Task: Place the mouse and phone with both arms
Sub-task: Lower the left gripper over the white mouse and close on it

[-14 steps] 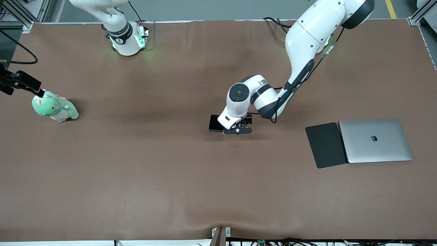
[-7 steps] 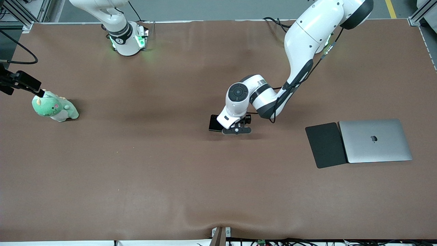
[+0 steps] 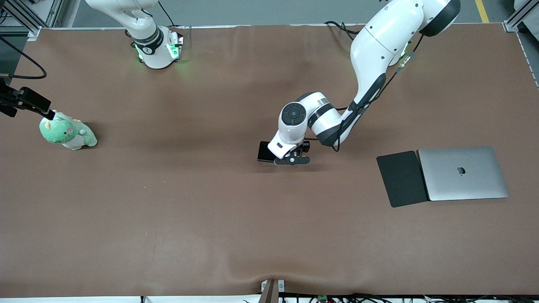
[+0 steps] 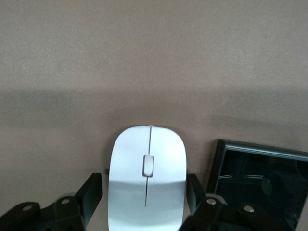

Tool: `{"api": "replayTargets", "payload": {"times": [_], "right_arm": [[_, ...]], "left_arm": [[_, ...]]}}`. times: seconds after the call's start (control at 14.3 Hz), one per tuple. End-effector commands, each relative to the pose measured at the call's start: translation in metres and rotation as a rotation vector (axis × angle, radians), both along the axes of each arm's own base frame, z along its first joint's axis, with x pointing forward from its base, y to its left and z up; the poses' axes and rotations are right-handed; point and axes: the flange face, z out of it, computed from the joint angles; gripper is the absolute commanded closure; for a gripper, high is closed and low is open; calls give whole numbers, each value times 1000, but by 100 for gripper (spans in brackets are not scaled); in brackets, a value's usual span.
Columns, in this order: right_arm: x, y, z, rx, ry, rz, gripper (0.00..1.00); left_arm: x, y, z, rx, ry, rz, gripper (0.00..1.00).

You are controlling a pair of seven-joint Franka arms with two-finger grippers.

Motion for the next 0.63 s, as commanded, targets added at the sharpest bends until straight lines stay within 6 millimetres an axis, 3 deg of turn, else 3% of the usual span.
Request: {"api": "replayTargets", "payload": {"times": [0.0,0.21,0.49,0.56], "right_arm": [[-1,1,0,0,3,-8,0],[-1,1,0,1,3,-8,0],[-1,5,1,2,5,-9,0],[-1,6,2,2,3,-9,0]], "left_arm": [[-2,-4,-3,5,-12,25,36],[-2,-2,-2,9,-12,27,52],[6,8,15,16,-29,55,55],[14,18,20,19,-35,65,55]]}}
